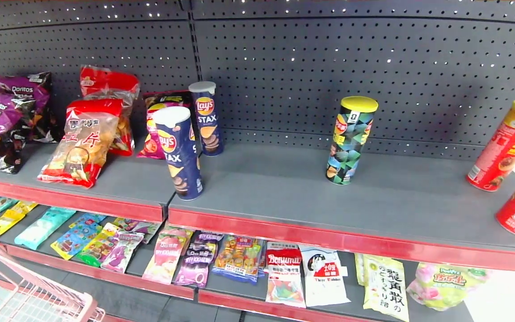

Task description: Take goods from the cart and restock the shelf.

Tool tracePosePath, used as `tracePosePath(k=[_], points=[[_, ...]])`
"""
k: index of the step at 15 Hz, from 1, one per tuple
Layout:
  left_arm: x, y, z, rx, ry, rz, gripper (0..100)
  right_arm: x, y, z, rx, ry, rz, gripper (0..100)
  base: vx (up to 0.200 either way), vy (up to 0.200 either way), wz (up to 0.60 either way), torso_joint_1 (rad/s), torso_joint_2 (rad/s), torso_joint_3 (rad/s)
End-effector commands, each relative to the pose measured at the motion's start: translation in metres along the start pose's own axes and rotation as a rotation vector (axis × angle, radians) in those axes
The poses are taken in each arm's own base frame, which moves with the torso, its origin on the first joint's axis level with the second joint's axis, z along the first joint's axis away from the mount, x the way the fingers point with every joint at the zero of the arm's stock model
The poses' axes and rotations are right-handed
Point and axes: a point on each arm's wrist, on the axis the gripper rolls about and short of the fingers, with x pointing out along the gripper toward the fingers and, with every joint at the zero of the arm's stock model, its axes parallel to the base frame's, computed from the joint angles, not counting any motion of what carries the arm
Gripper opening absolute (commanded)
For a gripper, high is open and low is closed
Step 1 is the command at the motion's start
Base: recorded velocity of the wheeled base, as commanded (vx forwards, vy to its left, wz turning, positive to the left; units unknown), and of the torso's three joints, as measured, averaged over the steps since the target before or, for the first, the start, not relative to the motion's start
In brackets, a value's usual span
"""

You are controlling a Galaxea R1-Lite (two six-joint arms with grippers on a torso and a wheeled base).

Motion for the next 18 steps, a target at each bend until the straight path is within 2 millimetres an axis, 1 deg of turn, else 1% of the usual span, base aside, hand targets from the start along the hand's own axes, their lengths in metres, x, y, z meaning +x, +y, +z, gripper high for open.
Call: tracePosePath(k=[1, 6, 7, 11, 14, 16, 18], points=[[0.0019, -0.0014, -0.0042, 0.006, 0.025, 0.003, 0, 0.0, 0.0, 0.0, -0.002, -0.001, 0.001, 100, 0.0, 0.0, 0.0, 0.0, 0.0, 0.0], [-0.0012, -0.0008, -0.0049, 0.01, 0.025, -0.004, 0, 0.0, 0.0, 0.0, -0.003, -0.001, 0.003, 100, 0.0, 0.0, 0.0, 0.0, 0.0, 0.0], [-0.0034, -0.0011, -0.0083, 0.014, 0.029, -0.011, 0, 0.0, 0.0001, 0.0, 0.0, -0.001, 0.004, 100, 0.0, 0.0, 0.0, 0.0, 0.0, 0.0], [-0.0036, -0.0017, -0.0119, 0.083, 0.033, -0.013, 0, 0.0, 0.0001, 0.0, -0.002, -0.001, 0.004, 100, 0.0, 0.0, 0.0, 0.0, 0.0, 0.0], [-0.0044, -0.0031, -0.0089, 0.079, -0.005, -0.109, 0, 0.0, 0.0, 0.0, 0.001, -0.001, 0.003, 100, 0.0, 0.0, 0.0, 0.0, 0.0, 0.0], [-0.0048, -0.0038, -0.0096, 0.079, -0.011, -0.133, 0, 0.0, 0.0, 0.0, 0.003, -0.001, 0.003, 100, 0.0, 0.0, 0.0, 0.0, 0.0, 0.0], [-0.0042, -0.005, -0.0106, 0.08, -0.014, -0.167, 0, 0.0, 0.0, 0.0001, 0.006, -0.002, 0.003, 100, 0.0, 0.0, -0.6, 0.005, 0.0, 0.005]])
